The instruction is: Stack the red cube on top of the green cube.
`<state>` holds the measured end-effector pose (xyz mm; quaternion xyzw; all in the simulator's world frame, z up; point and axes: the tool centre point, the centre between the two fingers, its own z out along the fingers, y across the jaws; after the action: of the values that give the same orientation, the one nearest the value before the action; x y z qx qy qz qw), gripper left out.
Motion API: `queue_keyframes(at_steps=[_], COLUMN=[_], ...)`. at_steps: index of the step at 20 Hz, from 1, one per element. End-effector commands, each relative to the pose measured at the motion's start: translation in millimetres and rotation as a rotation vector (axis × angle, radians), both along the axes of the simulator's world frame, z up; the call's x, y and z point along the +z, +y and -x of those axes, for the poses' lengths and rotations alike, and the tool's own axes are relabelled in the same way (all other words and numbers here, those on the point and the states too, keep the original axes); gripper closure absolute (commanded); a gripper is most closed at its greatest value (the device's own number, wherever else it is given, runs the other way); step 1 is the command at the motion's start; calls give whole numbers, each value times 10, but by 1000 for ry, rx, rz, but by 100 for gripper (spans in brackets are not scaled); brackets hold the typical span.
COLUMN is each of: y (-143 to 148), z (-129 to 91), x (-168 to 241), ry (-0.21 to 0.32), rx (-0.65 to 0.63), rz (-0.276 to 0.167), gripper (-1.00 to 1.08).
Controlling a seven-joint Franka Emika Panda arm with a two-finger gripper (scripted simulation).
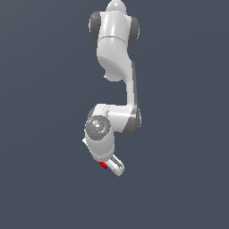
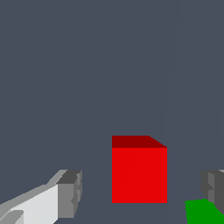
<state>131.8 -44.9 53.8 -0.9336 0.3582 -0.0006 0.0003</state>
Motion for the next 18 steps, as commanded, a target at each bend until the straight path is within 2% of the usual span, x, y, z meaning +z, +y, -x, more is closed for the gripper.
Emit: queue_keyframes(at_steps=[1, 6, 11, 12, 18], y=[0, -4, -6, -6, -6], z=[8, 9, -4, -4, -4], x=[-144, -336, -338, -338, -338], ry=[2, 1, 1, 1, 1], rx=[-1, -3, -3, -3, -3], rz=[0, 0, 0, 0, 0], gripper=[-92, -92, -92, 108, 108])
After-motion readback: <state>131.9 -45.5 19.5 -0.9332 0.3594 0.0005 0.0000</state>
